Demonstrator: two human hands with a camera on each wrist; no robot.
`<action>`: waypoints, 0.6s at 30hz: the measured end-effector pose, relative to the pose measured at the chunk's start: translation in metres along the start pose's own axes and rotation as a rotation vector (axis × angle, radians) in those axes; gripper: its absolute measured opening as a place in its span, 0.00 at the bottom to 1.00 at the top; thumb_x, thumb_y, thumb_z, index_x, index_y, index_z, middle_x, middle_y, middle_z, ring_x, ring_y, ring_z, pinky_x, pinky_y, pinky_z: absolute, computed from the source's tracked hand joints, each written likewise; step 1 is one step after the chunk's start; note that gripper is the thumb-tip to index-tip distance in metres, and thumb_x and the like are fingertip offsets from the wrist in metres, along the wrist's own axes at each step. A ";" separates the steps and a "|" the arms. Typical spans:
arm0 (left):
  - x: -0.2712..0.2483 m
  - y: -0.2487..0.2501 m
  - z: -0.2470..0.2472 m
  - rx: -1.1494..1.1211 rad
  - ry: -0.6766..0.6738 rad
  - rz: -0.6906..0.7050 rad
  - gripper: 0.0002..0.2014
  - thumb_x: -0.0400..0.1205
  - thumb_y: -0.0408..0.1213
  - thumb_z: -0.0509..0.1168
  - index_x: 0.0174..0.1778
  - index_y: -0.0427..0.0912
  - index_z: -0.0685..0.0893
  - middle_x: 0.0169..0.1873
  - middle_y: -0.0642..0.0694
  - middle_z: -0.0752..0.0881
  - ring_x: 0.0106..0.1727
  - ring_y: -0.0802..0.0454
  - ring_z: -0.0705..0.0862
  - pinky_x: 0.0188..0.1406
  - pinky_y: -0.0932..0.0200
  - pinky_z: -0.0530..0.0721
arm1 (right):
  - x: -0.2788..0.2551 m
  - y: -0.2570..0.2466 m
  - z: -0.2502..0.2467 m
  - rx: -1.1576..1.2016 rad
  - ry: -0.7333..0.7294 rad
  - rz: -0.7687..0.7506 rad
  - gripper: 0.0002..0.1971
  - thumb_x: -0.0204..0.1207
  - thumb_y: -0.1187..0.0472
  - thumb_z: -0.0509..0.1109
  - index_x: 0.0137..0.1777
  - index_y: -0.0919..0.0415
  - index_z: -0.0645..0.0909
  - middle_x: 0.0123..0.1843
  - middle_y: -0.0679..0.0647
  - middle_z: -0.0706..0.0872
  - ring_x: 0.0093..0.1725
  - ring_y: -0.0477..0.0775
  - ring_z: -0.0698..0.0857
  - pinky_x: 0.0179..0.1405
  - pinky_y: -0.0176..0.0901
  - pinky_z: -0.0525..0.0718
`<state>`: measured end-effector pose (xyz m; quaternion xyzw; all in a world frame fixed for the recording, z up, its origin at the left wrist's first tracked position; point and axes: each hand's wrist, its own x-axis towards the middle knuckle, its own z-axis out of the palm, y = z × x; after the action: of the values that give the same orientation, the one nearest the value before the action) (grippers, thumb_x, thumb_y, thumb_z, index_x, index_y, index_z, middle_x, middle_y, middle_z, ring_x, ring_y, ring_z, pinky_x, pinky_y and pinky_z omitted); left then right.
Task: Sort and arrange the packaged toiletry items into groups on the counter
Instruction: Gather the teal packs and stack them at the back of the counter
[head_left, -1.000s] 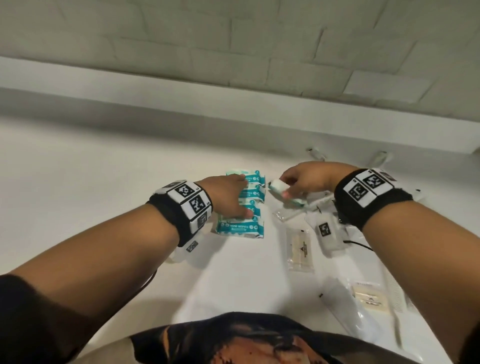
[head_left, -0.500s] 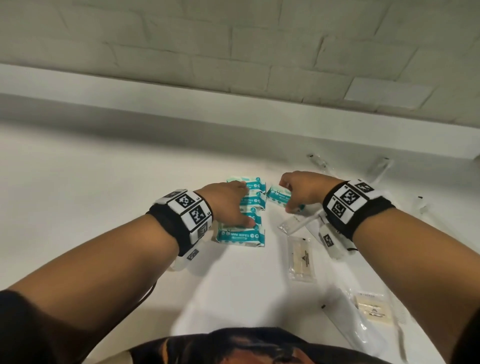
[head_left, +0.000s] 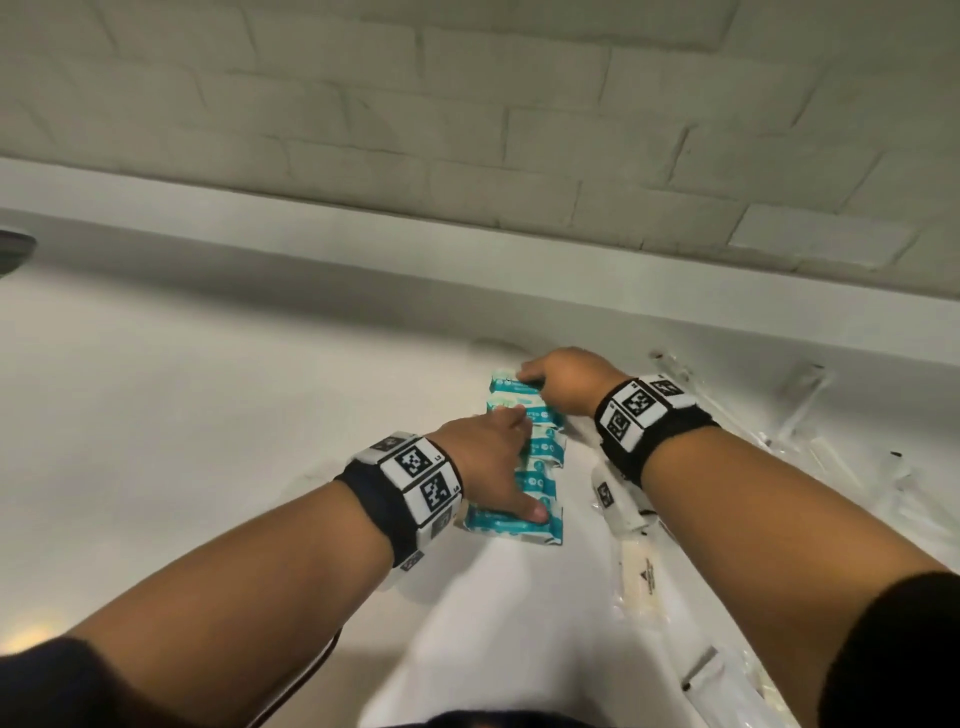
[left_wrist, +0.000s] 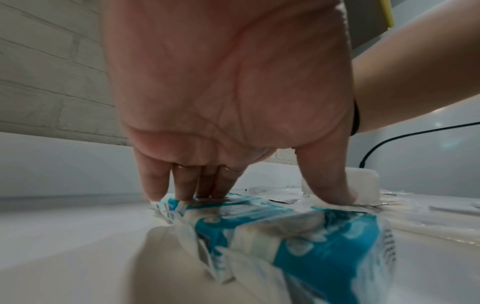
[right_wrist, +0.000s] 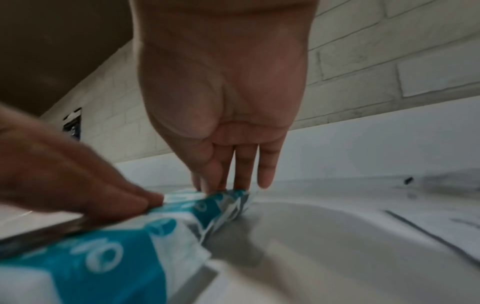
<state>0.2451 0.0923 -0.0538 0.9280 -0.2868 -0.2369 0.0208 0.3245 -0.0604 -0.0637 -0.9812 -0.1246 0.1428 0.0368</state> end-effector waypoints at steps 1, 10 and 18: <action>-0.001 0.000 -0.001 -0.008 -0.017 0.007 0.58 0.67 0.72 0.67 0.85 0.46 0.47 0.86 0.50 0.46 0.84 0.48 0.55 0.80 0.50 0.62 | -0.002 0.002 -0.002 0.022 -0.023 -0.011 0.23 0.80 0.64 0.63 0.73 0.47 0.78 0.76 0.47 0.77 0.71 0.54 0.77 0.71 0.47 0.74; 0.005 0.009 0.014 0.188 -0.107 0.028 0.64 0.68 0.60 0.74 0.83 0.42 0.32 0.82 0.37 0.31 0.83 0.36 0.32 0.84 0.41 0.47 | -0.015 0.000 0.013 -0.102 -0.026 -0.064 0.26 0.80 0.54 0.66 0.78 0.50 0.70 0.82 0.50 0.66 0.77 0.56 0.71 0.74 0.50 0.73; 0.047 -0.011 -0.010 0.182 -0.112 0.036 0.63 0.67 0.57 0.74 0.84 0.45 0.35 0.83 0.40 0.32 0.84 0.39 0.33 0.83 0.40 0.55 | 0.009 0.015 0.009 -0.026 0.086 0.008 0.19 0.77 0.56 0.66 0.68 0.49 0.79 0.66 0.52 0.79 0.61 0.58 0.81 0.59 0.52 0.82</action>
<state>0.2896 0.0745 -0.0667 0.9061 -0.3244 -0.2611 -0.0753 0.3338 -0.0727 -0.0763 -0.9873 -0.1211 0.0990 0.0287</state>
